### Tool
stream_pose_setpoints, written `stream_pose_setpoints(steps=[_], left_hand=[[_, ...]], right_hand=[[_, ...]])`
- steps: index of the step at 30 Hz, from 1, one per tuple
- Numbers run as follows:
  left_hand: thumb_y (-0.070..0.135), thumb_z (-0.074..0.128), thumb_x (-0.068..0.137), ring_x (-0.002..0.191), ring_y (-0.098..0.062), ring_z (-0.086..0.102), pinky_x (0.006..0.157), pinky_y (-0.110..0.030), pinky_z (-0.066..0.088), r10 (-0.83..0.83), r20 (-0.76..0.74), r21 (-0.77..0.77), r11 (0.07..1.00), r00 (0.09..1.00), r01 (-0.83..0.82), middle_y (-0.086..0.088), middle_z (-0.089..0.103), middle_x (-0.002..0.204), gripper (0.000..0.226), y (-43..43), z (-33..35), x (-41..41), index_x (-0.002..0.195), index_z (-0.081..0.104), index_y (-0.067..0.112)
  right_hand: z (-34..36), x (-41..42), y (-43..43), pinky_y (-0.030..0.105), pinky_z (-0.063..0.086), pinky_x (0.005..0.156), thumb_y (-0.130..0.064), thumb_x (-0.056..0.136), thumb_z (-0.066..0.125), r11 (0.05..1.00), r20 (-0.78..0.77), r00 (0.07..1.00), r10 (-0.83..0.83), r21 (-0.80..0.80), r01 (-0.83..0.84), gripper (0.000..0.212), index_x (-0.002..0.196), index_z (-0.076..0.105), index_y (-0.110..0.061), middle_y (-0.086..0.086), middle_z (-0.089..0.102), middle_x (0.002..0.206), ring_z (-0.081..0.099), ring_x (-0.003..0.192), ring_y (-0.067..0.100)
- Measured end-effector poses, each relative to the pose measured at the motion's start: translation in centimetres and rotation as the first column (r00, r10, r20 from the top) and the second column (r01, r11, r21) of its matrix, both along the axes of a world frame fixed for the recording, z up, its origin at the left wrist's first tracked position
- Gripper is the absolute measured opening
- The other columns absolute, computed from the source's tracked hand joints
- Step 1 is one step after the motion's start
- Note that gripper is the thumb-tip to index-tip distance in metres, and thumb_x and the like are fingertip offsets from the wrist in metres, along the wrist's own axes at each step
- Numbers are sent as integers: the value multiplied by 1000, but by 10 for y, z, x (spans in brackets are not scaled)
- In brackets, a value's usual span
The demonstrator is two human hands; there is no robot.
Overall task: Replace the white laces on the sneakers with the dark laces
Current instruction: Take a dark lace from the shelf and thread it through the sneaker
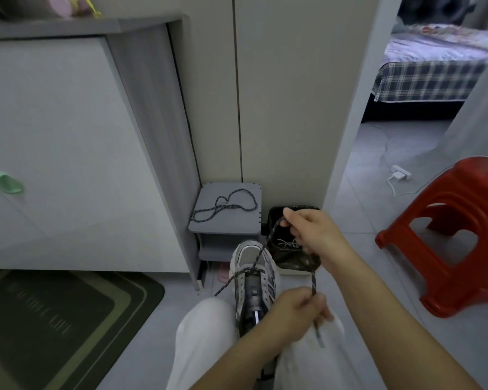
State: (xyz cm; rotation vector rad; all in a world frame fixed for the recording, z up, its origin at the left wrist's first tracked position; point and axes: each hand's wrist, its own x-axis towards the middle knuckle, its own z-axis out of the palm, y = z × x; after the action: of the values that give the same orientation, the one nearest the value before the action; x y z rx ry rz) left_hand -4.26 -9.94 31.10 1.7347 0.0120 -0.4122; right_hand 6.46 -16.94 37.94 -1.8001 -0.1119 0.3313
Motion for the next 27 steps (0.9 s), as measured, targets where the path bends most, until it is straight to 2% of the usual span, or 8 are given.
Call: stream_pose_setpoints(steps=[3, 11, 14, 16, 20, 23, 25, 27], left_hand=[[20, 40, 100, 49, -1, 51, 54, -21, 38, 2, -19, 54, 999, 1000, -1, 10, 59, 49, 33, 24, -4, -7, 72, 57, 24], [14, 47, 95, 46, -4, 50, 46, -12, 38, 108, 7, 322, 941, 994, -105, 7, 59, 57, 23, 81, -3, 2, 85, 68, 13], [21, 57, 91, 56, -15, 59, 57, -27, 52, 145, 90, 347, 923, 985, -167, 0, 67, 66, 15, 81, -7, 10, 81, 67, 19], [21, 60, 89, 53, -7, 59, 59, -26, 53, 121, 105, 312, 938, 987, -148, 3, 67, 75, 8, 68, -8, 13, 94, 66, 22], [21, 63, 89, 48, -2, 56, 49, -16, 47, 8, -86, 191, 982, 996, 8, 4, 56, 121, 40, 29, -14, 11, 127, 52, 16], [25, 62, 89, 66, -9, 59, 66, -23, 50, -132, -18, 399, 908, 991, 128, 4, 51, 110, 26, 14, -24, 5, 111, 61, 12], [25, 58, 89, 87, -14, 58, 81, -23, 45, -128, 84, 545, 836, 988, 62, 3, 51, 100, 17, 13, -30, 2, 99, 65, 13], [29, 55, 89, 86, -15, 60, 81, -23, 47, -75, 67, 554, 832, 995, 26, 1, 62, 90, 16, 14, -31, -1, 91, 64, 16]], right_hand=[[-17, 11, -20, 25, 37, 54, -39, 87, 61, 898, 328, 944, 16, -419, 131, 30, 69, 64, -15, -9, 52, 53, 50, 55, 10], [-61, 8, -39, 26, 36, 51, -35, 87, 62, 767, 229, 965, 131, -640, 48, 35, 63, 56, -10, -3, 51, 56, 48, 55, 12], [-60, 2, -30, 19, 37, 48, -29, 88, 62, 875, 159, 982, 99, -483, -10, 39, 69, 61, 5, -9, 48, 48, 48, 49, 4], [-53, -1, -23, 15, 32, 39, -25, 90, 60, 966, 32, 999, 44, -255, -34, 37, 70, 59, 5, -11, 44, 39, 40, 36, 1], [-39, -6, -14, 18, 18, 36, -25, 94, 54, 993, -154, 985, 73, 101, -57, 30, 70, 54, -7, -2, 30, 48, 22, 40, 8], [-39, -4, -15, 18, 19, 35, -25, 94, 54, 990, -165, 986, 33, 137, -10, 29, 70, 53, -9, -1, 30, 50, 22, 40, 8], [-42, -3, -20, 18, 20, 35, -26, 94, 55, 991, -172, 985, 2, 132, 21, 29, 70, 55, -9, -2, 33, 51, 24, 40, 8], [-47, 1, -26, 19, 23, 35, -26, 93, 57, 993, -177, 983, -44, 99, 62, 30, 69, 56, -9, -1, 36, 51, 28, 41, 9]])
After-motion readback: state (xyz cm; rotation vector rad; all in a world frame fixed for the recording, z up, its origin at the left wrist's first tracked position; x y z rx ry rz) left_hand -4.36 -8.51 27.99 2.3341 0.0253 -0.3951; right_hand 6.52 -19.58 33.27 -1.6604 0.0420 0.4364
